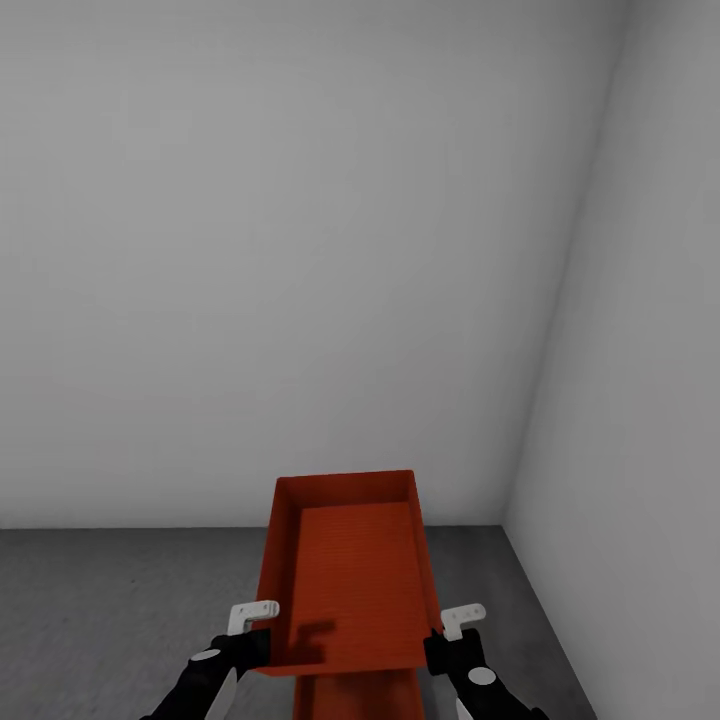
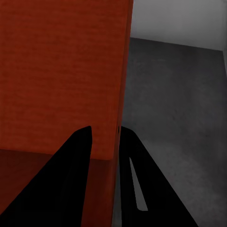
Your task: Move the two storage containers from the living room to the garage. In the garage, place one container on the floor and stack the other container on top of it (either order is fine).
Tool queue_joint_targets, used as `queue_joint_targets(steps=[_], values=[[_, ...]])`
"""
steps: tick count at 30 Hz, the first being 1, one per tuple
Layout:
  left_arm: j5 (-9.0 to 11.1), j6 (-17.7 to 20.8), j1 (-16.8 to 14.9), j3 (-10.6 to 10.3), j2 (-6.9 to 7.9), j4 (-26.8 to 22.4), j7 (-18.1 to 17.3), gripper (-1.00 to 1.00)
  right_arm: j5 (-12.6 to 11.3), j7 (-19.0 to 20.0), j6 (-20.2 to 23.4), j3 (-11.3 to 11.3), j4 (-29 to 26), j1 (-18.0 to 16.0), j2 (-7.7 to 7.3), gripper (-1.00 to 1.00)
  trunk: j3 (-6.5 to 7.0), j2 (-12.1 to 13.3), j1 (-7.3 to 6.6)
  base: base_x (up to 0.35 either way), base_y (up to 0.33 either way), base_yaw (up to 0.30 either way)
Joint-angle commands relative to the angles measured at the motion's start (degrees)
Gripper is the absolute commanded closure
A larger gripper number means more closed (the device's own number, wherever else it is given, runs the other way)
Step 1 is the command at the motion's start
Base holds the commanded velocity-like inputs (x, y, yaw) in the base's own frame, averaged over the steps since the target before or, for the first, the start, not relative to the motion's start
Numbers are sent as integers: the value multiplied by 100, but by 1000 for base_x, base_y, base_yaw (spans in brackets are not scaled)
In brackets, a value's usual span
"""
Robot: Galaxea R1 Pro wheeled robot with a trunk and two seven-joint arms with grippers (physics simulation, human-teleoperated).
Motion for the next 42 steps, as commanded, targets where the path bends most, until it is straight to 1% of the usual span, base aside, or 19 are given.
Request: queue_joint_targets(steps=[1, 18, 42], values=[[-94, -449, -2, 45, -8, -20, 183, 100, -30, 510, -11, 76, 15, 1, 101, 100, -3, -5, 2, 0, 0, 0], [-94, -449, -3, 45, 0, -16, 183, 100, -43, 505, -3, 78, 18, 1, 98, 100, -9, -5, 2, 0, 0, 0], [-109, -448, -2, 42, -4, -24, 191, 100, -34, 504, -3, 81, 15, 1, 98, 100, -219, -5, 2, 0, 0, 0]])
